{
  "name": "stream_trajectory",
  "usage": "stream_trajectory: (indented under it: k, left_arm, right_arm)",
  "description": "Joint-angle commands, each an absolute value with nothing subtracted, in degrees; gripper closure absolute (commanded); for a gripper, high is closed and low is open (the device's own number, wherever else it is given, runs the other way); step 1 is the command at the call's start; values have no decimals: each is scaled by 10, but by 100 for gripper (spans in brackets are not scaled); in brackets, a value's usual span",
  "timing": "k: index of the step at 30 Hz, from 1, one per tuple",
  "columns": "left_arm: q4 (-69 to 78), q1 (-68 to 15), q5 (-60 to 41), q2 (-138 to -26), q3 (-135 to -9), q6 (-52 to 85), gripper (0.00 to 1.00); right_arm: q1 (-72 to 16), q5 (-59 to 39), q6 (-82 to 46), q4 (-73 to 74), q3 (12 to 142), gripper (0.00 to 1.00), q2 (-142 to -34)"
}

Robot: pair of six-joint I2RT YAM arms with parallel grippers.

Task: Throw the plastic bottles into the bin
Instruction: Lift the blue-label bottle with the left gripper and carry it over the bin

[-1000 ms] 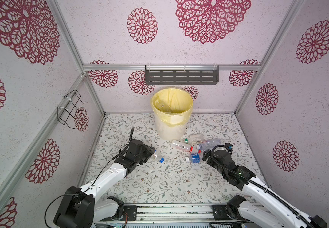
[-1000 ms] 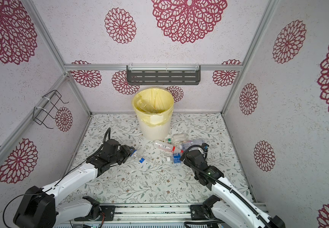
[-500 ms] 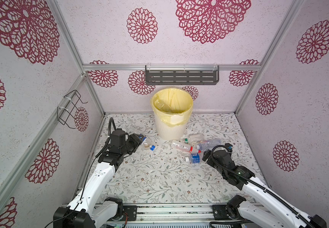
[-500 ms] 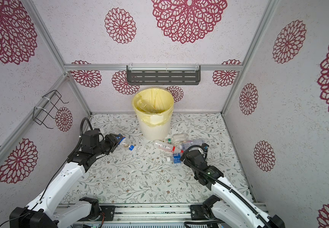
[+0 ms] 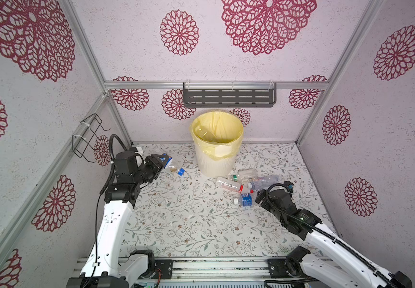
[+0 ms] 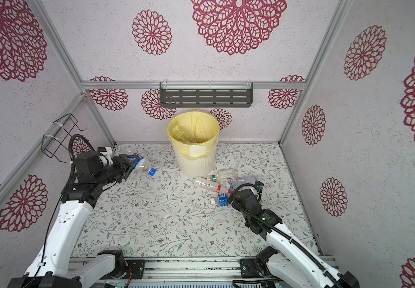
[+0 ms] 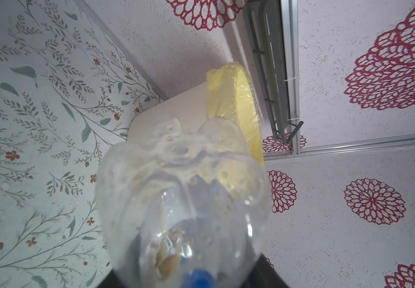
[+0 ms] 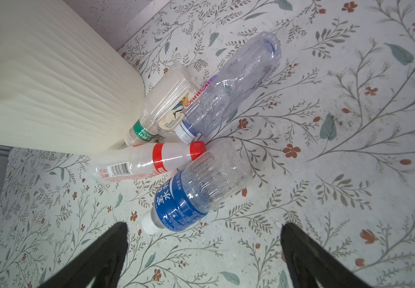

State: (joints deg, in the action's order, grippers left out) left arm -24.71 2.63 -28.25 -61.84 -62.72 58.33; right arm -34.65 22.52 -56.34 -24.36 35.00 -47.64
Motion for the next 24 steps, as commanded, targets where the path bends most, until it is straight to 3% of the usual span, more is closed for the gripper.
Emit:
stream_trajectory:
  k: [1, 13, 19, 21, 23, 24]
  left_arm:
    - [-267, 42, -308, -612, -660, 562, 49]
    - [-175, 8, -314, -722, -795, 629, 49]
    - [-177, -110, -224, -902, -1012, 594, 45]
    - [-210, -124, -257, -1001, -1136, 598, 43]
    - [-271, -130, -257, -1085, -1250, 602, 28]
    - [-285, -134, -251, -1104, -1280, 596, 7]
  right_arm:
    - [-344, 246, -579, -257, 353, 1, -456]
    - [-344, 256, -582, -271, 345, 1, -424]
    - [-344, 257, -582, -277, 348, 1, -412]
    - [-343, 255, -582, -278, 350, 1, -410]
    - [-344, 254, -583, -288, 356, 1, -405]
    - [-343, 253, -584, -291, 356, 1, -402]
